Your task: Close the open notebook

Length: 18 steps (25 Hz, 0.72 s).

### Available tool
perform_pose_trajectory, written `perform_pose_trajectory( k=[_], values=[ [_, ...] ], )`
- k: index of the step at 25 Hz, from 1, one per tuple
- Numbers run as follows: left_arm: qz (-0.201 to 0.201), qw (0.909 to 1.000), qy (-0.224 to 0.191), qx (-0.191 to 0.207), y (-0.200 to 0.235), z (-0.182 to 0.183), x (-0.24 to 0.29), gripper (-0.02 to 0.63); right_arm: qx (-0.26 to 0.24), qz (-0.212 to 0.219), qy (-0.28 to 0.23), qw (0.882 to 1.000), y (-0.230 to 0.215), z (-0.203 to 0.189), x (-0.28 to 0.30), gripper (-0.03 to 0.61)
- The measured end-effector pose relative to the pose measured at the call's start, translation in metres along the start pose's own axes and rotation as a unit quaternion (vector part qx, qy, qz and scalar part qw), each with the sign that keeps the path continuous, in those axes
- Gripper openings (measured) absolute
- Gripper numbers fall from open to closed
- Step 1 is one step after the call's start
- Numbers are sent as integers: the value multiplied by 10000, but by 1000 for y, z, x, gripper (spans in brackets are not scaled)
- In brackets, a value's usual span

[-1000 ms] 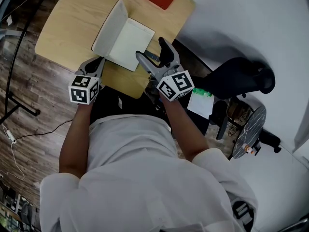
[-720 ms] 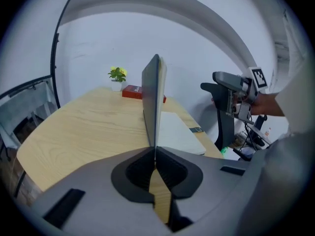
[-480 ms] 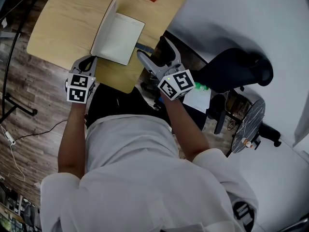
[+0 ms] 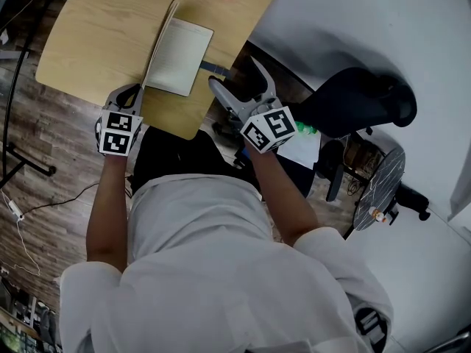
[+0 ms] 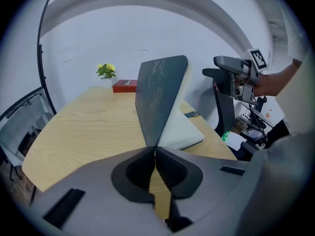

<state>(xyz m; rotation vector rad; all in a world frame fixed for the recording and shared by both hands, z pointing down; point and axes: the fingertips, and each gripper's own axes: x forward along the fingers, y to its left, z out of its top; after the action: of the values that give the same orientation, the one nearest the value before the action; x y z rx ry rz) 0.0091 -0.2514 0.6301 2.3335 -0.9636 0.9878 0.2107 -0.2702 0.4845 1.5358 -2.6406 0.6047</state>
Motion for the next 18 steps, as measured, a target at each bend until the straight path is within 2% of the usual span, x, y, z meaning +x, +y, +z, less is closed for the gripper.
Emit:
perform_pose_trajectory(
  k=[18],
  values=[
    [33, 9963, 351, 779, -11, -6, 10, 17, 57, 13, 20, 10000, -11, -4, -5, 430]
  ],
)
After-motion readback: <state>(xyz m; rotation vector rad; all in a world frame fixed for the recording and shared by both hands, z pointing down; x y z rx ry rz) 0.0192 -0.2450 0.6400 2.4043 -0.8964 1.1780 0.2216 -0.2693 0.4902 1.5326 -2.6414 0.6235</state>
